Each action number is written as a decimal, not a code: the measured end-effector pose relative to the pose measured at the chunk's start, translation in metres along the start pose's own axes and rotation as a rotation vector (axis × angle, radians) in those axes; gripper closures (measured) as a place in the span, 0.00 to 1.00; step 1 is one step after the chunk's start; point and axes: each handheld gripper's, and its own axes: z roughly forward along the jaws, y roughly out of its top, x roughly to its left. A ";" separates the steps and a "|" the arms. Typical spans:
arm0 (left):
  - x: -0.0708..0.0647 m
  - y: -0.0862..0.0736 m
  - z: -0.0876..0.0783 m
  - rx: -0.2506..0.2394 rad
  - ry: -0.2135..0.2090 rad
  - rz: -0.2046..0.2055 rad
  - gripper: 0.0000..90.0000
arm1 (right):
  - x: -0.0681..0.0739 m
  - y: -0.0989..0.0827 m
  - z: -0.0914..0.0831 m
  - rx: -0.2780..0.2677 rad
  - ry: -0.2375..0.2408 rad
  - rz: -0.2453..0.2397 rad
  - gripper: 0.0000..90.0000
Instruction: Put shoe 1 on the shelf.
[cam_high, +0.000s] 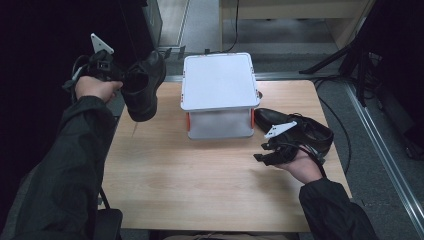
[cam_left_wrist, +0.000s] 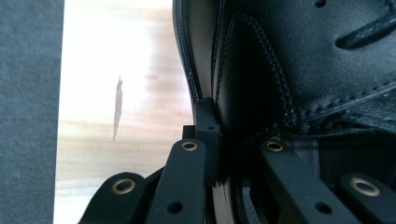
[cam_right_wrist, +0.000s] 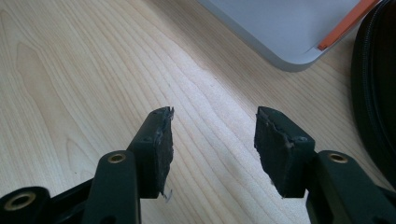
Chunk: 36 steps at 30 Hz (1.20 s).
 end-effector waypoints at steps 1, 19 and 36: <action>-0.006 0.003 -0.003 -0.015 0.003 -0.006 0.95 | 0.000 0.000 0.000 0.000 0.001 -0.001 0.53; -0.114 0.025 0.012 0.020 0.010 0.044 0.95 | 0.000 0.001 -0.004 -0.021 0.008 -0.012 0.53; -0.155 0.024 0.053 0.060 0.004 0.076 0.93 | -0.001 0.001 -0.007 -0.031 0.009 -0.016 0.53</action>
